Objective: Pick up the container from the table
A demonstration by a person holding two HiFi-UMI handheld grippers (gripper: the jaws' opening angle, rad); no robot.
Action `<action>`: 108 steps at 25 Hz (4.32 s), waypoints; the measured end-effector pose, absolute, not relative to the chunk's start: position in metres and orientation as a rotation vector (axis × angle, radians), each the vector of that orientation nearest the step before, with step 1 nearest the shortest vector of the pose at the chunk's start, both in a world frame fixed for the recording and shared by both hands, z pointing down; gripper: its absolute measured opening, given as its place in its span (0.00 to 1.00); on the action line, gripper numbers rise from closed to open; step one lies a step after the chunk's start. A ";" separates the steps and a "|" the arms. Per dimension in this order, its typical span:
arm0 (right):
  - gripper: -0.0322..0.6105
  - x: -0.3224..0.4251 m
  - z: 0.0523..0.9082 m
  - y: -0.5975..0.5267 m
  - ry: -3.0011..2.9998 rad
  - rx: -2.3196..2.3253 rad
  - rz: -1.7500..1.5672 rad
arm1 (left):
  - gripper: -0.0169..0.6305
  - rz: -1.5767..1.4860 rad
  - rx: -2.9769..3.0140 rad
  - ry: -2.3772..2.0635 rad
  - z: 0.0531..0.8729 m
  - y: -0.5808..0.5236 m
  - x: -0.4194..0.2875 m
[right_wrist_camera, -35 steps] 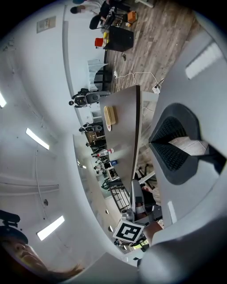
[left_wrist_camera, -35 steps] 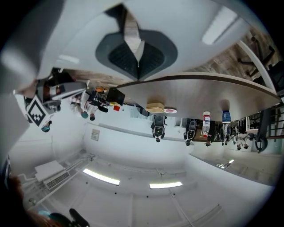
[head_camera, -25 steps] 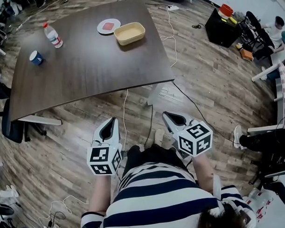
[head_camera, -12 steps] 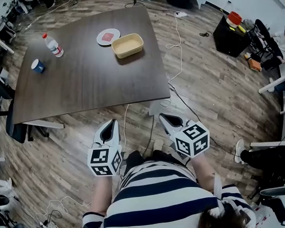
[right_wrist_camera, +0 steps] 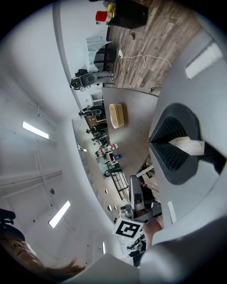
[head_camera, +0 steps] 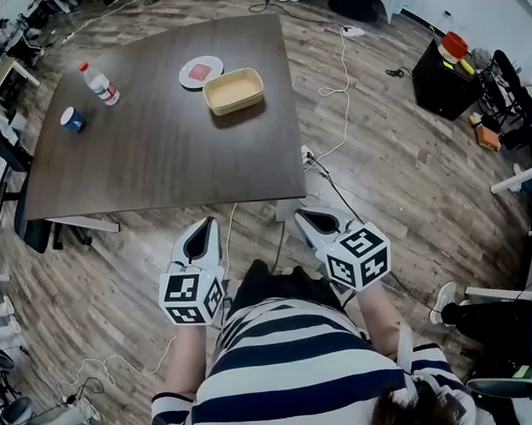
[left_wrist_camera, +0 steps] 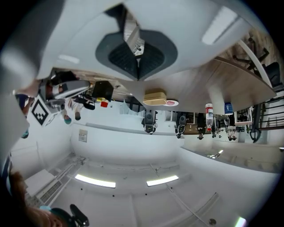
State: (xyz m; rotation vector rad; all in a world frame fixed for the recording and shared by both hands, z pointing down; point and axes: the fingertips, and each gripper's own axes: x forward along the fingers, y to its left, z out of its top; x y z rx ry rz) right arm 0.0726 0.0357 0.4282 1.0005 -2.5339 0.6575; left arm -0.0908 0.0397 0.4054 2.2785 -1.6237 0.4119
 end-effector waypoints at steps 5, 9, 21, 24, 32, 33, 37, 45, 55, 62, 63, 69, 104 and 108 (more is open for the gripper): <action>0.04 0.076 0.430 0.031 -2.547 0.955 0.645 | 0.03 0.411 2.280 -1.647 0.404 0.033 -0.084; 0.04 0.077 0.428 0.019 -2.560 0.953 0.635 | 0.03 0.429 2.284 -1.658 0.405 0.021 -0.083; 0.04 0.076 0.434 -0.036 -2.548 0.979 0.652 | 0.03 0.512 2.366 -1.579 0.413 -0.044 -0.074; 0.04 0.071 0.434 -0.058 -2.551 0.980 0.668 | 0.03 0.562 2.396 -1.531 0.416 -0.071 -0.074; 0.04 0.052 0.440 -0.117 -2.522 0.991 0.721 | 0.03 0.834 2.519 -1.427 0.420 -0.143 -0.077; 0.04 0.049 0.440 -0.123 -2.517 0.992 0.726 | 0.03 0.860 2.531 -1.410 0.420 -0.152 -0.078; 0.04 0.045 0.447 -0.147 -2.488 1.012 0.751 | 0.03 0.963 2.567 -1.358 0.425 -0.183 -0.080; 0.04 0.040 0.463 -0.183 -2.433 1.051 0.809 | 0.03 1.140 2.594 -1.238 0.447 -0.233 -0.085; 0.04 0.029 0.483 -0.212 -2.364 1.071 0.876 | 0.03 1.281 2.646 -1.119 0.467 -0.287 -0.085; 0.04 0.019 0.495 -0.229 -2.335 1.042 0.896 | 0.03 1.350 2.635 -1.072 0.483 -0.318 -0.083; 0.04 0.018 0.497 -0.231 -2.332 1.040 0.900 | 0.03 1.357 2.633 -1.064 0.485 -0.322 -0.083; 0.04 0.009 0.509 -0.238 -2.304 1.013 0.930 | 0.03 1.454 2.627 -0.989 0.500 -0.341 -0.083; 0.04 0.022 0.514 -0.207 -2.296 1.044 0.971 | 0.03 1.809 2.710 -0.767 0.508 -0.302 -0.073; 0.04 0.033 0.501 -0.196 -2.327 1.048 0.934 | 0.03 1.759 2.692 -0.813 0.493 -0.279 -0.069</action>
